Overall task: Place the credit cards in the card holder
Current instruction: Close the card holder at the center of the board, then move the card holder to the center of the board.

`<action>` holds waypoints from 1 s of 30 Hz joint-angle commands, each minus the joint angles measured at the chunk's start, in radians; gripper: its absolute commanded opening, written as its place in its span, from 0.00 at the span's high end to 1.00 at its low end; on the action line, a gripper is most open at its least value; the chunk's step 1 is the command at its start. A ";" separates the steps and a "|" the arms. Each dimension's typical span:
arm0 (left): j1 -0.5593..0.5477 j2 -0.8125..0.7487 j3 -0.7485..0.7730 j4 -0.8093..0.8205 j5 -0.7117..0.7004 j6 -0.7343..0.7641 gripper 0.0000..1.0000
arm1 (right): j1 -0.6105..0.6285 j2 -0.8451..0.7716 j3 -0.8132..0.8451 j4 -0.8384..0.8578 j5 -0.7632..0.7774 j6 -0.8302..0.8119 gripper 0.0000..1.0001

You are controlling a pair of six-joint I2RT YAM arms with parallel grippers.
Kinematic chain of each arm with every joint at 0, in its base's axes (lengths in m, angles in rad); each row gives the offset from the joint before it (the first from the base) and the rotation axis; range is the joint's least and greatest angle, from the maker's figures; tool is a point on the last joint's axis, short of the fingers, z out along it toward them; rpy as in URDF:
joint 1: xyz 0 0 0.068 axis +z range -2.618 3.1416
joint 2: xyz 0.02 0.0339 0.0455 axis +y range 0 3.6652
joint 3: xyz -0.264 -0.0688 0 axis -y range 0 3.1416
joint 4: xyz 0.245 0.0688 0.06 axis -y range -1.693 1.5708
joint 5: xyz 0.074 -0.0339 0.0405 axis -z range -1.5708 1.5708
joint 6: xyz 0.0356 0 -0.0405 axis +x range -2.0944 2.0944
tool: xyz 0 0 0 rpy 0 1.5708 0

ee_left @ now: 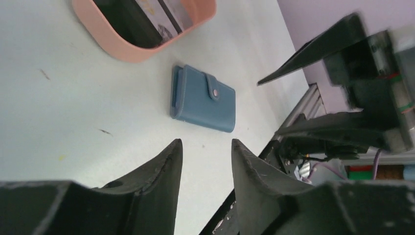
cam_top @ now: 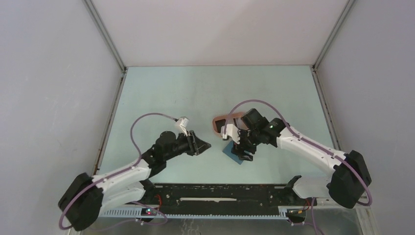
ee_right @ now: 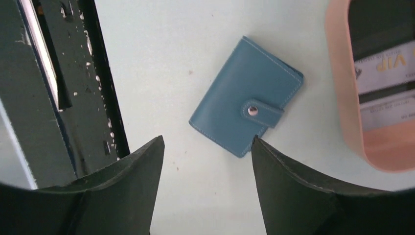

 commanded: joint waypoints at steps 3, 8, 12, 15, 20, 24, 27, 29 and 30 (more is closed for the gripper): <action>0.007 -0.245 0.107 -0.348 -0.235 0.177 0.39 | 0.157 0.092 -0.034 0.235 0.214 0.127 0.21; 0.007 -0.386 0.109 -0.471 -0.363 0.206 0.28 | 0.217 0.243 -0.001 0.295 0.381 0.236 0.15; 0.008 -0.456 0.092 -0.508 -0.409 0.210 0.27 | 0.249 0.306 0.000 0.303 0.452 0.241 0.14; 0.009 -0.486 0.080 -0.519 -0.420 0.211 0.26 | 0.250 0.330 -0.007 0.301 0.511 0.227 0.20; 0.009 -0.509 0.075 -0.537 -0.423 0.218 0.26 | 0.186 0.298 -0.030 0.267 0.541 0.203 0.41; 0.009 -0.506 0.068 -0.526 -0.423 0.220 0.25 | 0.082 0.259 -0.055 0.234 0.527 0.179 0.49; 0.011 -0.491 0.067 -0.503 -0.414 0.220 0.25 | 0.006 0.241 -0.073 0.238 0.522 0.151 0.50; 0.010 -0.474 0.068 -0.487 -0.407 0.219 0.25 | -0.036 0.243 -0.079 0.255 0.528 0.121 0.50; 0.010 -0.467 0.071 -0.482 -0.404 0.219 0.25 | -0.063 0.246 -0.079 0.264 0.531 0.110 0.51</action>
